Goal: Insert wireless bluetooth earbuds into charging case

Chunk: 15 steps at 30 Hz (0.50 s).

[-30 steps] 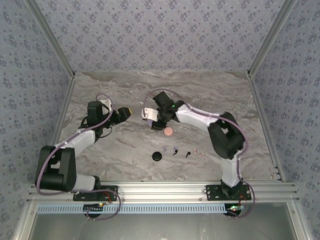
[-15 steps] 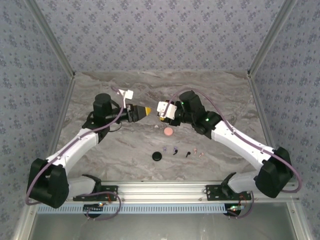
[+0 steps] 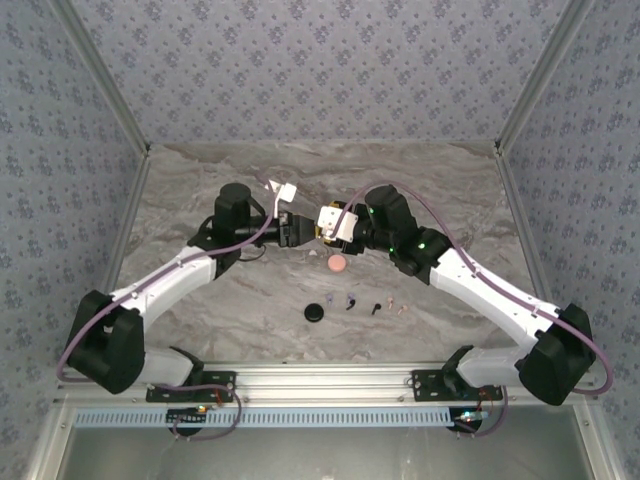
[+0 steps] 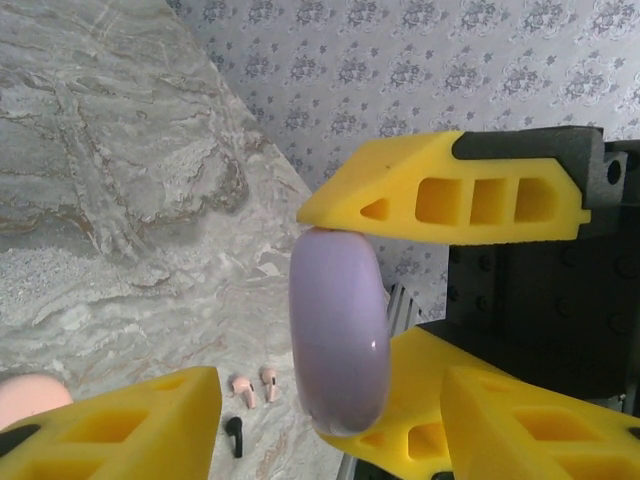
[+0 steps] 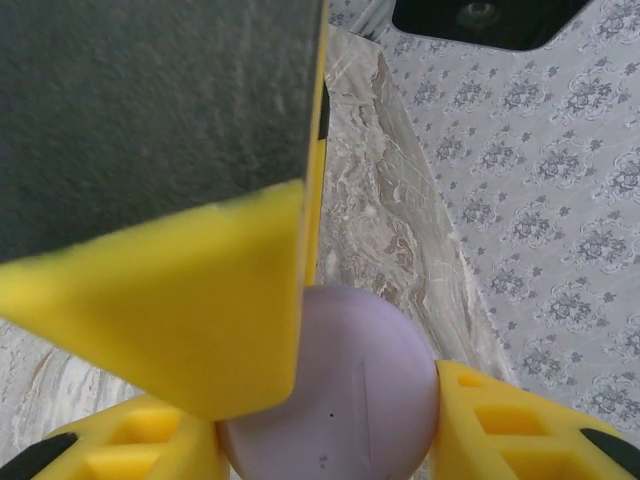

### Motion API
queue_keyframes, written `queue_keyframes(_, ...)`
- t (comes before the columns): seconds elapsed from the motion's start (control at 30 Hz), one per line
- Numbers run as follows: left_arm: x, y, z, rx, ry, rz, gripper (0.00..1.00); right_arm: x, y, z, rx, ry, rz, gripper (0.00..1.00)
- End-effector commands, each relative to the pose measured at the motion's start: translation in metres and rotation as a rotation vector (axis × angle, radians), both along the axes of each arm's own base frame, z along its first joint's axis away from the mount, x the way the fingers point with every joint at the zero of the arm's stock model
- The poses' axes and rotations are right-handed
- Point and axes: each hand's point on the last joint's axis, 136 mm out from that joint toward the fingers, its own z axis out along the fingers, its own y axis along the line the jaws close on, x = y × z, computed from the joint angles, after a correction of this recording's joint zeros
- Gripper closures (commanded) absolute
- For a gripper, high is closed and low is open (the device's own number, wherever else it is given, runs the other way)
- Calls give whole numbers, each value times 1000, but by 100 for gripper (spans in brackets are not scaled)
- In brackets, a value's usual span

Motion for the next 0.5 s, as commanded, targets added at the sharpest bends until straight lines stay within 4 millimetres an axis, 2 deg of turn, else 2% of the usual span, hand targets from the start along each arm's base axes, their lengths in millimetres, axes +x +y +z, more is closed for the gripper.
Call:
queue_keyframes(0.0, 0, -7, 25, -49, -71, -31, 49, -2, 1, 12, 24, -36, 13, 54)
queue_keyframes(0.23, 1, -11, 23, -52, -68, -41, 70, -1, 0, 12, 33, -16, -1, 51)
queue_keyframes(0.4, 1, -12, 25, -56, -74, -36, 75, -1, -2, 14, 48, 20, -19, 46)
queue_keyframes(0.47, 1, -12, 26, -57, -82, -26, 77, -1, -4, 13, 48, 34, -24, 41)
